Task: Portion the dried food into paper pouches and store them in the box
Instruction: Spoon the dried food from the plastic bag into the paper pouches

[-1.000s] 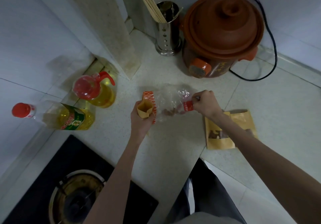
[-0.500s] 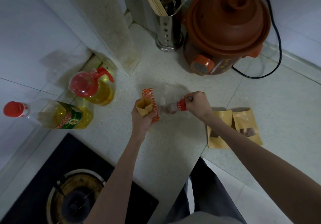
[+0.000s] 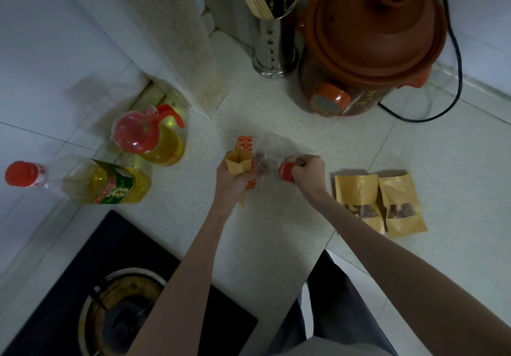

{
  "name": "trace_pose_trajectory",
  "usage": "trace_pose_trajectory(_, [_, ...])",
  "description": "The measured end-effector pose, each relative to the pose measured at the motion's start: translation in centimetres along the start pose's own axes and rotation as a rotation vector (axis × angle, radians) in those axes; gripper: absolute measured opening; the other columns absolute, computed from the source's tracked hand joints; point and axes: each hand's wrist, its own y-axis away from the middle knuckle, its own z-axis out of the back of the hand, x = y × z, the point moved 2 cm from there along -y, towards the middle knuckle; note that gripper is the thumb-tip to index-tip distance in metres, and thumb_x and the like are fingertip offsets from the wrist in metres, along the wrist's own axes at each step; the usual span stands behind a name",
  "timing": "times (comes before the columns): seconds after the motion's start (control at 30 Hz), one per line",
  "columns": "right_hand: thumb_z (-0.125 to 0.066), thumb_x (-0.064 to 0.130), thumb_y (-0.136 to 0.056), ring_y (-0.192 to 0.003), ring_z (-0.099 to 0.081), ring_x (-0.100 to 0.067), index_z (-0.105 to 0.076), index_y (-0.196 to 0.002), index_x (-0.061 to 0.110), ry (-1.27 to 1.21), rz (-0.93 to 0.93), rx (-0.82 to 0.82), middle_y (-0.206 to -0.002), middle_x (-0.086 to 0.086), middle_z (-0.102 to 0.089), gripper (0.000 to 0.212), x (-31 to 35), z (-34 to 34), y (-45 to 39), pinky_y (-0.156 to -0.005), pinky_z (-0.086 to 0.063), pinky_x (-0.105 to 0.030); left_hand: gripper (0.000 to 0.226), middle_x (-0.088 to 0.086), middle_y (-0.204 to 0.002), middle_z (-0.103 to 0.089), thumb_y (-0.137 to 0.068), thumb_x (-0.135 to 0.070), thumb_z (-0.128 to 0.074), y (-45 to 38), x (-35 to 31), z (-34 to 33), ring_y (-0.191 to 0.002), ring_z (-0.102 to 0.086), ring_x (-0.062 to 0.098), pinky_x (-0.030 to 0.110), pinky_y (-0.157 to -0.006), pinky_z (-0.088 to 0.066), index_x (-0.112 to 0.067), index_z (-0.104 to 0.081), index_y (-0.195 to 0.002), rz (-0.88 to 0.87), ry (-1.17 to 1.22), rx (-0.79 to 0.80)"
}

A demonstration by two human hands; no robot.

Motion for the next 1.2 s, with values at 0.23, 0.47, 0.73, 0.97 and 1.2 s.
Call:
trace_pose_trajectory(0.23, [-0.050, -0.007, -0.082, -0.094, -0.067, -0.026, -0.073, -0.091, 0.004, -0.257, -0.256, 0.030, -0.100, -0.013, -0.071, 0.027, -1.9, -0.5, -1.4, -0.081, -0.058, -0.041, 0.040, 0.005, -0.096, -0.070, -0.070, 0.010, -0.066, -0.4, 0.3, 0.4, -0.082, -0.069, 0.012, 0.019, -0.061, -0.054, -0.008, -0.062, -0.105, 0.070, 0.041, 0.008])
trace_pose_trajectory(0.47, [-0.040, -0.009, -0.082, -0.102, -0.063, -0.034, -0.071, -0.096, -0.004, -0.238, -0.216, -0.018, -0.106, -0.022, -0.069, 0.034, -1.2, 1.9, -2.0, -0.088, -0.054, -0.049, 0.053, 0.006, -0.101, -0.072, -0.066, 0.012, -0.069, -0.6, 1.1, 1.9, -0.088, -0.070, 0.018, 0.025, -0.067, -0.055, -0.007, -0.063, -0.114, 0.132, 0.088, -0.095])
trace_pose_trajectory(0.73, [-0.054, 0.001, -0.091, -0.061, -0.068, -0.015, -0.071, -0.088, 0.005, -0.343, -0.207, -0.043, -0.079, -0.011, -0.070, 0.018, -2.1, 6.9, -1.6, -0.052, -0.056, -0.024, 0.055, 0.005, -0.103, -0.071, -0.065, 0.011, -0.070, -0.1, 0.9, 1.9, -0.093, -0.069, 0.020, 0.030, -0.072, -0.057, -0.011, -0.062, -0.114, 0.117, 0.071, -0.128])
trace_pose_trajectory(0.97, [-0.054, 0.002, -0.091, -0.053, -0.061, -0.024, -0.071, -0.094, -0.001, -0.342, -0.240, -0.152, -0.069, -0.017, -0.065, 0.018, -2.9, 12.4, -1.6, -0.049, -0.055, -0.024, 0.053, 0.010, -0.109, -0.065, -0.072, 0.004, -0.075, 2.0, 0.3, 1.5, -0.099, -0.066, 0.028, 0.046, -0.077, -0.059, -0.018, -0.053, -0.115, 0.030, 0.043, -0.206])
trace_pose_trajectory(1.2, [-0.051, 0.000, -0.090, -0.055, -0.060, -0.022, -0.070, -0.095, -0.002, -0.320, -0.102, -0.084, -0.067, -0.018, -0.063, 0.020, 0.6, 16.3, 1.1, -0.052, -0.054, -0.027, 0.067, 0.007, -0.117, -0.058, -0.069, -0.007, -0.082, 5.1, -0.5, -0.3, -0.102, -0.062, 0.024, 0.041, -0.078, -0.059, -0.017, -0.047, -0.125, -0.019, -0.070, -0.340])
